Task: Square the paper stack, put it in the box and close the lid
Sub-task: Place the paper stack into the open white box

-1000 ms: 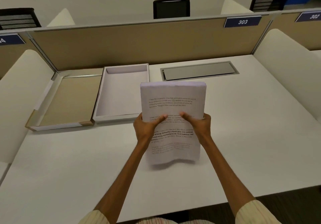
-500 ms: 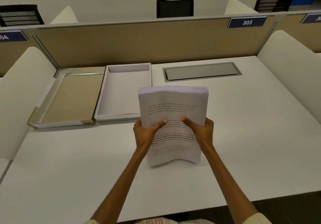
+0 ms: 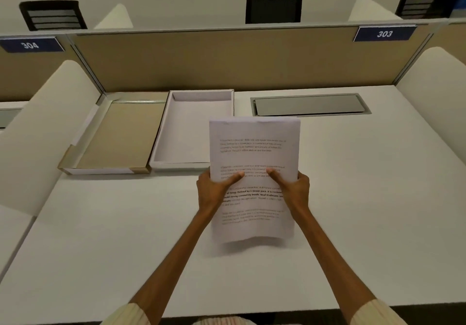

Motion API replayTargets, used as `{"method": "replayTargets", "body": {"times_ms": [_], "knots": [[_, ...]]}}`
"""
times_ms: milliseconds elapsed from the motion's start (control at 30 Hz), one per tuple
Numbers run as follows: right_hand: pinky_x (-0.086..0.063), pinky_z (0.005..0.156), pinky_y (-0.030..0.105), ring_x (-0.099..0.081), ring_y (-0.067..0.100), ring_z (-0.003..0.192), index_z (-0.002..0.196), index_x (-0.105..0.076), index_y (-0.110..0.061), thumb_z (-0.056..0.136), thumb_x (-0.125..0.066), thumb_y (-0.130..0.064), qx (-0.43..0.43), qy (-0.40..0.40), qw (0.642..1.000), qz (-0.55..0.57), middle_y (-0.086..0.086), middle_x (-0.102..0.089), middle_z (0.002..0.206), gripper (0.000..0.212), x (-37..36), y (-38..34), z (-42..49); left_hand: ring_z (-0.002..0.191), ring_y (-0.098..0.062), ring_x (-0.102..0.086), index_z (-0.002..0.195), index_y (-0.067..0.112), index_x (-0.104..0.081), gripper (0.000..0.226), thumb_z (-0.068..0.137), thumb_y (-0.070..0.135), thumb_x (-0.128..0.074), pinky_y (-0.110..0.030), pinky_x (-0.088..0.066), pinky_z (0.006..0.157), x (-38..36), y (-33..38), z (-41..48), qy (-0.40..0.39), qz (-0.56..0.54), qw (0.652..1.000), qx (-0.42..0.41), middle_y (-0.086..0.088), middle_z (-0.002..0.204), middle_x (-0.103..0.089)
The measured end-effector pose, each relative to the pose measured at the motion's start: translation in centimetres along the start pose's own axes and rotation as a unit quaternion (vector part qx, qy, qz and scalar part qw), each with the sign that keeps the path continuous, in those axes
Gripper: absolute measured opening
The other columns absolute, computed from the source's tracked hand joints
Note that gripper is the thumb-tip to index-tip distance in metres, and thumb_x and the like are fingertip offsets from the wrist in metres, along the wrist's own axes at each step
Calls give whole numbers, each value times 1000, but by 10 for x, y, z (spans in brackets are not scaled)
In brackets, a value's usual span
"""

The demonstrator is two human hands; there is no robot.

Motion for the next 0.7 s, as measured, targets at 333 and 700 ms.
{"method": "replayTargets", "body": {"times_ms": [333, 700], "knots": [[-64, 75, 43, -75, 27, 79, 105, -69, -10, 71, -74, -62, -58, -49, 995, -63, 9, -77, 94, 62, -79, -53, 52, 70, -21, -78, 97, 11, -72, 59, 53, 45, -93, -38, -65, 63, 59, 45, 73, 34, 18, 995, 94, -5, 86, -79], [-57, 91, 55, -72, 38, 100, 123, -60, -3, 88, -70, -36, -94, -119, 988, -14, 18, -72, 116, 49, -181, -69, 126, 80, -27, -77, 101, 8, -69, 59, 62, 49, -87, -45, -63, 77, 119, 51, 191, 12, 9, 988, 155, -11, 96, -78]]}}
Point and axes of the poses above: each hand's wrist, its own z-axis towards the middle knuckle, its own x-axis out of the back of the hand, y = z × x, the point moved 3 cm from there along z, towards the middle knuckle
